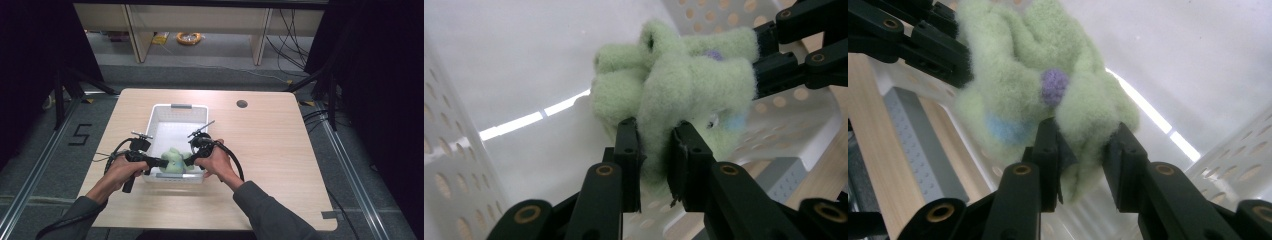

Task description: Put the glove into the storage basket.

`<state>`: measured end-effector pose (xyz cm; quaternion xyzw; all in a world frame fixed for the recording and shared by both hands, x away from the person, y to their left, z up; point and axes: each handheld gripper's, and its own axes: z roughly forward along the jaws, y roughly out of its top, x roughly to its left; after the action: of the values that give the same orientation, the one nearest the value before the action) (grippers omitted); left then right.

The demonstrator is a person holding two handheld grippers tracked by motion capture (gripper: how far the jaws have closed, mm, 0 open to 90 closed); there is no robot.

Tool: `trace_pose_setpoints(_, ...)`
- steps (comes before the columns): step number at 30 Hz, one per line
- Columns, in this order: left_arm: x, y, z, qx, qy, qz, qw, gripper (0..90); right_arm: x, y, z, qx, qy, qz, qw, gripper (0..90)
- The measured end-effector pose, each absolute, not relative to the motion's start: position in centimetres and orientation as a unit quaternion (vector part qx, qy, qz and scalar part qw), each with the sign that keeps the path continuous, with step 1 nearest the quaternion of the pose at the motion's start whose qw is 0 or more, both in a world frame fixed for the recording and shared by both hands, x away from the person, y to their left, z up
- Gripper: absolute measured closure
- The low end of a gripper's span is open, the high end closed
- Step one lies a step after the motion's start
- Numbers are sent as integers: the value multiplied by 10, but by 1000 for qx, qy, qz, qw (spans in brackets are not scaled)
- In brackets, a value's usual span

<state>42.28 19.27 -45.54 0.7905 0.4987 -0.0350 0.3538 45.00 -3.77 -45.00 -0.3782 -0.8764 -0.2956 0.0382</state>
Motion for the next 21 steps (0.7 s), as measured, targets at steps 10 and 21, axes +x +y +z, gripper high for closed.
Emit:
trace_pose_setpoints(10,426,192,-454,809,488,-21,326,682,452,-33,-449,-371,-885,-280,29,556)
trace_pose_setpoints(21,429,194,-446,805,491,-2,332,580,454,-40,-436,-376,-874,-308,11,445)
